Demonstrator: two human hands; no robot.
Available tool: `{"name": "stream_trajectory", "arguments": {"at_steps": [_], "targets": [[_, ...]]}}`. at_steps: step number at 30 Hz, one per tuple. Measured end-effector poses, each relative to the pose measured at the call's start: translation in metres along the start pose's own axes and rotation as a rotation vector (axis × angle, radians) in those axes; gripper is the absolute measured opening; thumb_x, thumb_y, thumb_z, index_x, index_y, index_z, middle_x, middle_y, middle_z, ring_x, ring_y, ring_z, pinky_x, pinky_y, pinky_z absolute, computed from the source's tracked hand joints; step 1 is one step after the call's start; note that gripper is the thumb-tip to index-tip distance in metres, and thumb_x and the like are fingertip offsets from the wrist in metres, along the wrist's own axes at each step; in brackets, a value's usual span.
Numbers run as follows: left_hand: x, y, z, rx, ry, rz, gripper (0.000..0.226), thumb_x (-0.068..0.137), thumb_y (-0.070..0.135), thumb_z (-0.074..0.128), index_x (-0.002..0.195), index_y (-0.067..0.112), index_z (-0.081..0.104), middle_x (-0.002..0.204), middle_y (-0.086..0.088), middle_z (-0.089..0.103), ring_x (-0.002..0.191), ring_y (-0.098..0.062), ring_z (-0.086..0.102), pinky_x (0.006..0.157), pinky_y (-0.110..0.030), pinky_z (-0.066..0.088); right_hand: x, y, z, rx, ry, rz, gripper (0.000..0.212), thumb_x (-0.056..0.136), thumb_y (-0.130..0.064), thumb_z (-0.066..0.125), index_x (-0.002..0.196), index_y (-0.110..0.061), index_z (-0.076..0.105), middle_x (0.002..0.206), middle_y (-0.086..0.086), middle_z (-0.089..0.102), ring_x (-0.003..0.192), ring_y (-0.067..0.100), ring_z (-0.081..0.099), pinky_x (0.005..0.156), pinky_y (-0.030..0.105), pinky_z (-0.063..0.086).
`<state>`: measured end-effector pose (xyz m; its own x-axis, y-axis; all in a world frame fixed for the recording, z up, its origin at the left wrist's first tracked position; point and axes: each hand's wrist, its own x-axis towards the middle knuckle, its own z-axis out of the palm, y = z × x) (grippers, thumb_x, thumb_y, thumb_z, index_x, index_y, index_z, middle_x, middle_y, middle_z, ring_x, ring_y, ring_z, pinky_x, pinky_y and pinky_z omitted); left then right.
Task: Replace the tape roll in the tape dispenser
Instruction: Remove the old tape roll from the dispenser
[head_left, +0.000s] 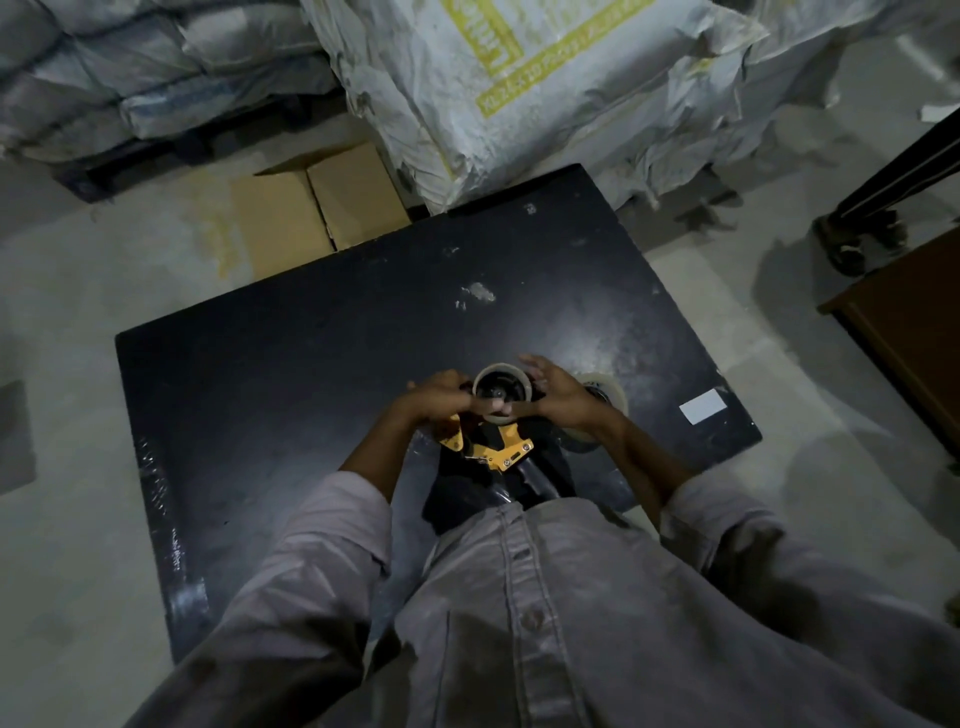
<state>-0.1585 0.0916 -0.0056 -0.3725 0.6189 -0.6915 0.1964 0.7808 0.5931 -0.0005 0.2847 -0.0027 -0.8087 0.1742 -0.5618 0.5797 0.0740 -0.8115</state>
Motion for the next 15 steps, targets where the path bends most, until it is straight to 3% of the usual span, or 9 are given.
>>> {"name": "stream_trajectory", "arguments": {"at_steps": [2, 5, 9, 12, 15], "targets": [[-0.002, 0.006, -0.001, -0.120, 0.029, 0.021, 0.037, 0.096, 0.046, 0.084, 0.112, 0.013, 0.083, 0.103, -0.005, 0.084, 0.098, -0.024, 0.078, 0.090, -0.039, 0.059, 0.005, 0.006, 0.000, 0.056, 0.030, -0.009, 0.062, 0.091, -0.004, 0.091, 0.147, -0.013, 0.067, 0.134, 0.011, 0.078, 0.134, 0.035, 0.072, 0.113, 0.049, 0.061], [0.001, -0.002, 0.008, -0.193, 0.125, -0.013, 0.029, 0.094, 0.044, 0.084, 0.107, 0.018, 0.084, 0.098, -0.003, 0.085, 0.099, -0.027, 0.081, 0.101, -0.054, 0.063, 0.008, 0.006, 0.002, 0.010, 0.136, 0.041, 0.033, 0.099, -0.012, 0.086, 0.131, -0.016, 0.079, 0.121, 0.010, 0.085, 0.116, 0.029, 0.081, 0.106, 0.057, 0.064], [0.039, -0.040, 0.030, -0.199, 0.240, -0.048, 0.049, 0.063, 0.083, 0.079, 0.094, 0.045, 0.083, 0.088, 0.017, 0.082, 0.097, -0.018, 0.079, 0.109, -0.065, 0.055, 0.010, 0.002, 0.011, -0.219, 0.296, 0.041, 0.039, 0.094, -0.029, 0.092, 0.129, -0.016, 0.083, 0.117, 0.006, 0.086, 0.106, 0.022, 0.081, 0.098, 0.042, 0.067], [0.052, -0.053, 0.041, -0.248, 0.307, -0.093, 0.051, 0.054, 0.090, 0.077, 0.093, 0.057, 0.080, 0.085, 0.022, 0.081, 0.098, -0.017, 0.079, 0.111, -0.067, 0.052, 0.013, 0.006, 0.015, -0.219, 0.328, 0.046, 0.041, 0.089, -0.030, 0.096, 0.126, -0.016, 0.085, 0.112, 0.005, 0.087, 0.097, 0.019, 0.082, 0.088, 0.038, 0.070], [0.045, -0.047, 0.043, -0.300, 0.359, -0.111, 0.059, 0.046, 0.091, 0.080, 0.093, 0.056, 0.081, 0.085, 0.022, 0.081, 0.098, -0.016, 0.078, 0.109, -0.063, 0.054, 0.012, 0.006, 0.013, -0.169, 0.318, 0.064, 0.038, 0.089, -0.025, 0.096, 0.124, -0.012, 0.084, 0.106, 0.006, 0.086, 0.084, 0.013, 0.080, 0.067, 0.019, 0.065]]}}
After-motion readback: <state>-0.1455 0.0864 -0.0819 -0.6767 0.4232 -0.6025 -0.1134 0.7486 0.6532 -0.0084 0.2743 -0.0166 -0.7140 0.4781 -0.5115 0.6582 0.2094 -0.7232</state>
